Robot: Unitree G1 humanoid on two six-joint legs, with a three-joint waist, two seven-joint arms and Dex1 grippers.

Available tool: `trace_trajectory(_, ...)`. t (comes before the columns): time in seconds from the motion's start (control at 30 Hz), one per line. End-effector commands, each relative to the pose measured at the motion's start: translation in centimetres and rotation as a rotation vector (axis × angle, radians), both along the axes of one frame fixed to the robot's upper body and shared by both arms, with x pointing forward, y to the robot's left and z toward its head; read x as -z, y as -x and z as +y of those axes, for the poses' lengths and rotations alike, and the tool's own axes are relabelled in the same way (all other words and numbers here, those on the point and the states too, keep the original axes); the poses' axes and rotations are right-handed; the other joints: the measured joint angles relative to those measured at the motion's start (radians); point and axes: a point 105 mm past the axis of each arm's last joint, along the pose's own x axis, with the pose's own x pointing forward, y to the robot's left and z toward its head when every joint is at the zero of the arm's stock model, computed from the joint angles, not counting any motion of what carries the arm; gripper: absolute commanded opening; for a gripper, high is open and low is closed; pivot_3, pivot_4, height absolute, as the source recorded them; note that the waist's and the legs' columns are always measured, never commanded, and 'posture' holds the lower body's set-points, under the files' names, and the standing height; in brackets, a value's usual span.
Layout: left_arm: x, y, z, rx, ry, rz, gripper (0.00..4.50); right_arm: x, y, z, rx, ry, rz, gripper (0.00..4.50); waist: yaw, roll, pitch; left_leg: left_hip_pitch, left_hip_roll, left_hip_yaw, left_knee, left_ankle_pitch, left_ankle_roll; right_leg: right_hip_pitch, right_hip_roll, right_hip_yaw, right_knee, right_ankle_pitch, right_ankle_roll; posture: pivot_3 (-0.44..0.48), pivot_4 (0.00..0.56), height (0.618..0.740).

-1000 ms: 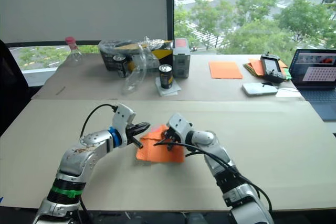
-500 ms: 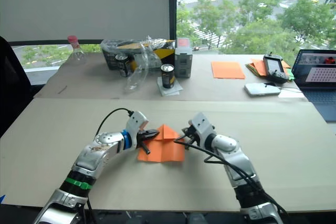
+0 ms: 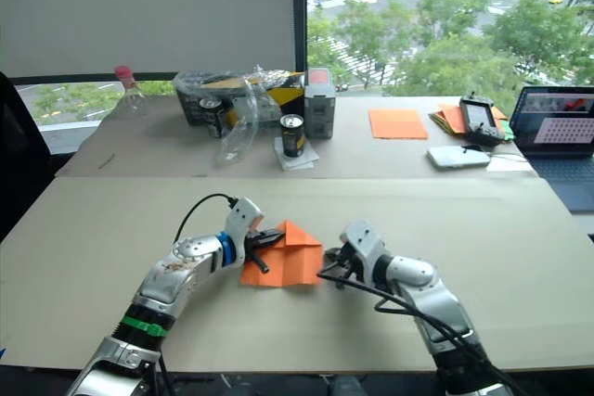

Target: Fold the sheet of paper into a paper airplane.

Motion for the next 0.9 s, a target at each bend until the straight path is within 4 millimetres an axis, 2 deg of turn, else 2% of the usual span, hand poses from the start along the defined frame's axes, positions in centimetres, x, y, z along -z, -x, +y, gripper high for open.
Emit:
trace_trajectory(0.03,1.3,0.4,0.8,-0.036,-0.025,0.025,0.02,-0.1,0.5,1.5,-0.055,-0.074,0.030,0.00,0.000,0.000,0.000,0.000,0.000,0.000,0.000,0.000,0.000,0.001,0.000,0.000,0.000,0.000,0.000,0.000,0.150,0.730)
trace_trajectory(0.37,1.5,0.5,2.0,-0.093,-0.029,0.020,0.02,-3.1,0.1,3.3,-0.087,-0.317,0.043,0.00,-0.002,0.000,0.000,0.002,0.000,0.000,0.000,0.000,0.000,0.001,0.000,0.000,0.000,0.000,0.000,0.000,0.150,0.730)
trace_trajectory(0.53,1.5,0.5,2.2,-0.104,-0.028,0.014,0.02,-3.9,-0.1,4.6,-0.110,-0.358,0.041,0.00,-0.002,0.000,0.000,0.002,0.000,0.000,0.000,0.000,0.000,0.001,0.000,0.000,0.000,0.000,0.000,0.000,0.150,0.730)
trace_trajectory(0.83,1.2,0.8,1.4,-0.096,-0.001,0.017,0.02,-3.2,-0.9,6.4,-0.142,-0.322,0.037,0.00,0.000,0.000,0.000,0.001,0.000,0.000,0.000,0.000,0.000,0.000,0.000,0.000,0.000,0.000,0.000,0.000,0.150,0.730)
trace_trajectory(0.9,1.4,0.8,1.8,-0.120,-0.026,0.020,0.02,-3.2,-1.2,6.6,-0.147,-0.322,0.038,0.00,0.000,0.000,0.000,0.001,0.000,0.000,0.000,0.000,0.000,0.000,0.000,0.000,0.000,0.000,0.000,0.000,0.150,0.730)
